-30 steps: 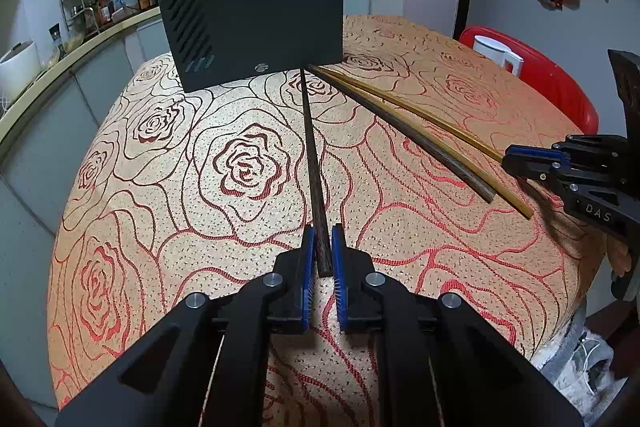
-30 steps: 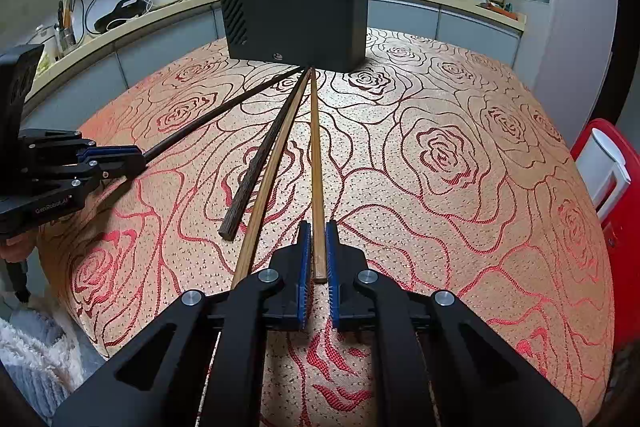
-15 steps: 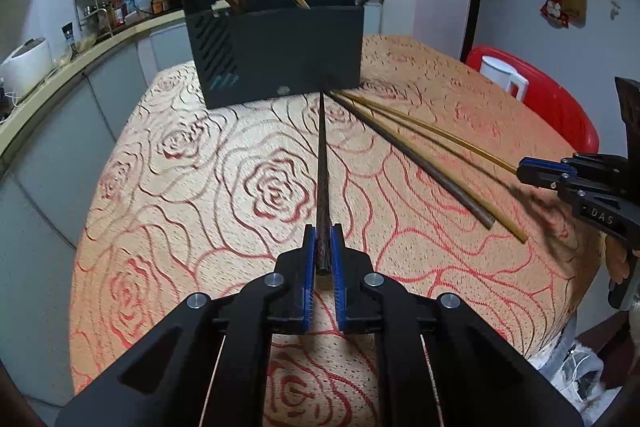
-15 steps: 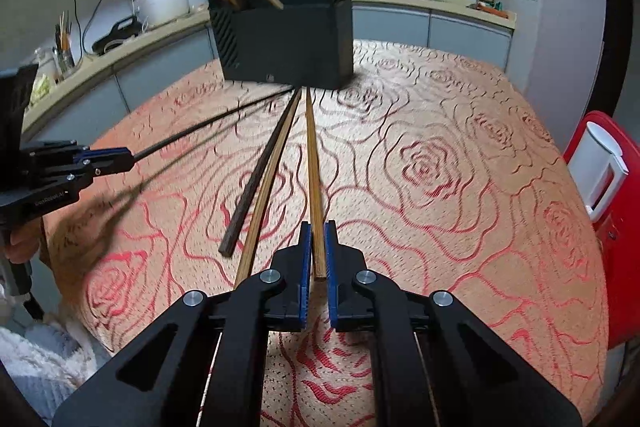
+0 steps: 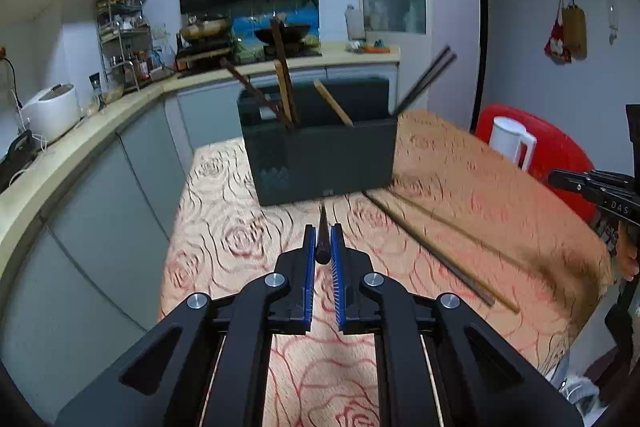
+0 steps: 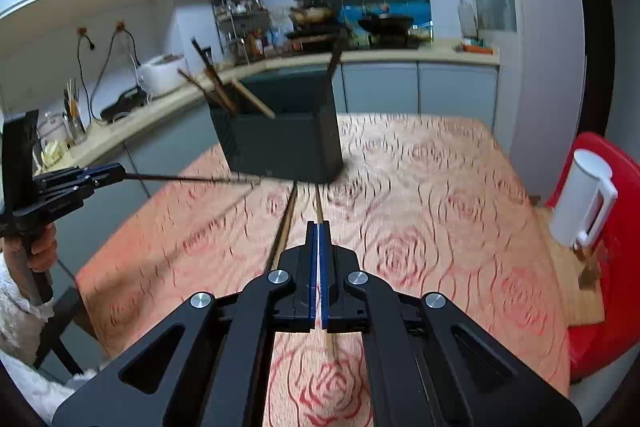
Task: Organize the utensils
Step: 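Lift both held chopsticks up and carry them over the black holder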
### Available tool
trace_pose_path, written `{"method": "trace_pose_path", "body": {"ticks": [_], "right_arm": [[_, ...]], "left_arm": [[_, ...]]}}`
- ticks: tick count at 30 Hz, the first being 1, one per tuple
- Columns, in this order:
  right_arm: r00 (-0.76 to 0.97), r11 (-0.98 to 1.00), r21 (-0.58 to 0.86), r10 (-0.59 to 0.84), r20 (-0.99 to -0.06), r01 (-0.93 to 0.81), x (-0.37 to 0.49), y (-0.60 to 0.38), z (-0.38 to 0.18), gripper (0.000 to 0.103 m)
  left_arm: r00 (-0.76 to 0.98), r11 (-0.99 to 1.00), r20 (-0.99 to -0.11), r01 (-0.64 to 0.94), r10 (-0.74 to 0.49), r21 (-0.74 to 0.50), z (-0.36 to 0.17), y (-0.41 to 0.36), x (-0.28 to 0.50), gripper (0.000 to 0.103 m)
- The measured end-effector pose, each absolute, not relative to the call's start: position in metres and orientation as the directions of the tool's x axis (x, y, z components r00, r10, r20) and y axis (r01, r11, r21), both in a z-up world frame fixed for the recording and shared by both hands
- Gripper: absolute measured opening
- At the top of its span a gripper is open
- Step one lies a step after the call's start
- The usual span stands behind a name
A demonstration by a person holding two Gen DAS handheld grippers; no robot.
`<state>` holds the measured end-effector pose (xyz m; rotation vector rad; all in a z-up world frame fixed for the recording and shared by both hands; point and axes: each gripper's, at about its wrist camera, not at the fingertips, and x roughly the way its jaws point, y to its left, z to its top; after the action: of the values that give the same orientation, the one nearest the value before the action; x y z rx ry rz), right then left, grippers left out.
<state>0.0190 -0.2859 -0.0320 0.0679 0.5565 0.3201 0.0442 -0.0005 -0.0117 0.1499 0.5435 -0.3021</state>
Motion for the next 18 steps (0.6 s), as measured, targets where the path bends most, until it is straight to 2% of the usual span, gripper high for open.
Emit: {"method": "trace_pose_path", "body": {"ticks": [7, 12, 18], "right_arm": [[0.799, 0.946, 0.122, 0.318, -0.510, -0.299, 0.024, -0.283, -0.030, 0.002], [0.752, 0.944, 0.132, 0.322, -0.575, -0.303, 0.018, -0.284, -0.062, 0.002], [0.691, 0.957, 0.083, 0.259, -0.675, -0.278, 0.011, -0.286, -0.108, 0.003]], "left_arm": [[0.826, 0.950, -0.506, 0.311, -0.248, 0.041, 0.004, 0.005, 0.051, 0.007], [0.827, 0.949, -0.506, 0.311, -0.245, 0.049, 0.005, 0.003, 0.050, 0.007], [0.833, 0.951, -0.495, 0.307, -0.248, 0.041, 0.008, 0.005, 0.048, 0.007]]}}
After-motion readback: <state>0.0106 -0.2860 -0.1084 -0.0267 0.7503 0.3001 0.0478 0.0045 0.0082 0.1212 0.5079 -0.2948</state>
